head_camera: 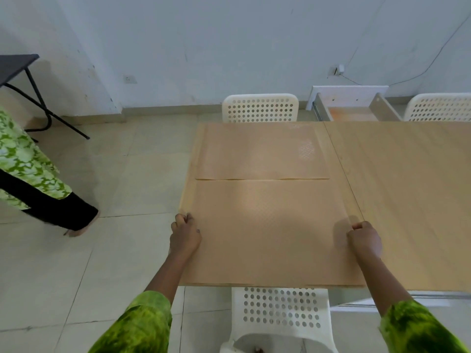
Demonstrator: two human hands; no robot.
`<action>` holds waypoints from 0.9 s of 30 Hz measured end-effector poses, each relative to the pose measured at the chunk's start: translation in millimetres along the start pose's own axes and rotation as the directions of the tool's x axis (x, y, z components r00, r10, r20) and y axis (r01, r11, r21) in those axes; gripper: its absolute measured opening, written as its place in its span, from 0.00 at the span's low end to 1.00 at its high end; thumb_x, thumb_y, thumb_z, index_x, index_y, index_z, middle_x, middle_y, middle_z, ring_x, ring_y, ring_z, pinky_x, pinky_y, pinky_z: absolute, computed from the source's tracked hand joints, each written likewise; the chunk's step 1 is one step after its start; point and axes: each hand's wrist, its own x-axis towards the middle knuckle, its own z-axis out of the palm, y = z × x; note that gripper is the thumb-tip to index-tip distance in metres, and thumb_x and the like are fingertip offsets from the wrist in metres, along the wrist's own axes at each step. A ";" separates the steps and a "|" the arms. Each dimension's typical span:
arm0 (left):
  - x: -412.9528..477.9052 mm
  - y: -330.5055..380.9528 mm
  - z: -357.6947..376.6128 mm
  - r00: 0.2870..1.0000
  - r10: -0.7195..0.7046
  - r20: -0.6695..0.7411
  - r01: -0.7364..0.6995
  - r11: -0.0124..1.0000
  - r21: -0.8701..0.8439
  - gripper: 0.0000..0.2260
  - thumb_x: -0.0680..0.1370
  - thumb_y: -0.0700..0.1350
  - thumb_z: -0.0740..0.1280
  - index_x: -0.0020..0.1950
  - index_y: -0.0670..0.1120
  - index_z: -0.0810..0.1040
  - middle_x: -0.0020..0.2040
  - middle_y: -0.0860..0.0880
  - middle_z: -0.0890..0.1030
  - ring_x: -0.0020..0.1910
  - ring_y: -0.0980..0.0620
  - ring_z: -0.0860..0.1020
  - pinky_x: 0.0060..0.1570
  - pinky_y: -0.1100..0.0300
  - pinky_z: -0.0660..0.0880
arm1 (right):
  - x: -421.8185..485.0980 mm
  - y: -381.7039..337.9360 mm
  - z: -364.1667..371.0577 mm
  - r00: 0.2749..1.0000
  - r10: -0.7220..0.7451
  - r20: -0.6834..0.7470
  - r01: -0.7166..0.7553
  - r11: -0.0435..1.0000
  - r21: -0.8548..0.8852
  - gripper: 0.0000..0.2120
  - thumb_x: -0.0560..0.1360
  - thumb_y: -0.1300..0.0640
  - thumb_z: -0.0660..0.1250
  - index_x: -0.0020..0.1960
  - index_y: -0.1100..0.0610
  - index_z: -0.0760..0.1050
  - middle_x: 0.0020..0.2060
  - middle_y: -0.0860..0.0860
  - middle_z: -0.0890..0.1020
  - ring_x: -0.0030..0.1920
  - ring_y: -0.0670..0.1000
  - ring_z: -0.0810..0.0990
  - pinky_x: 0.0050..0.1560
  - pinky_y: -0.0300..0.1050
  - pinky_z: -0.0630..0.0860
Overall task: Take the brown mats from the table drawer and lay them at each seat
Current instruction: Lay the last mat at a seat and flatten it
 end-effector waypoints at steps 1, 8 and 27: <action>0.2 -0.1 0.2 1.000 0.002 0.000 -0.002 1.000 -0.001 0.24 0.80 0.44 0.56 0.74 0.42 0.56 0.68 0.43 0.60 0.64 0.42 0.63 0.57 0.49 0.70 | -0.1 0.4 0.2 1.000 0.001 0.000 -0.001 1.000 0.000 0.14 0.72 0.67 0.59 0.57 0.64 0.73 0.41 0.58 0.75 0.41 0.58 0.72 0.39 0.44 0.66; 2.1 0.9 0.3 1.000 -0.012 -0.023 0.011 0.999 -0.046 0.23 0.80 0.44 0.56 0.75 0.42 0.56 0.68 0.43 0.60 0.64 0.43 0.64 0.59 0.49 0.70 | -4.5 -2.5 -1.9 1.000 -0.015 -0.010 0.015 1.000 -0.004 0.14 0.72 0.67 0.59 0.57 0.65 0.73 0.42 0.59 0.75 0.41 0.56 0.71 0.41 0.43 0.65; 0.3 3.6 -0.3 0.997 -0.051 -0.050 0.046 0.995 -0.089 0.19 0.80 0.43 0.56 0.71 0.41 0.62 0.66 0.42 0.63 0.63 0.40 0.65 0.59 0.45 0.69 | 4.8 1.1 1.1 1.000 -0.015 -0.015 0.014 0.998 -0.069 0.15 0.73 0.65 0.58 0.58 0.63 0.72 0.55 0.62 0.76 0.52 0.60 0.74 0.47 0.48 0.71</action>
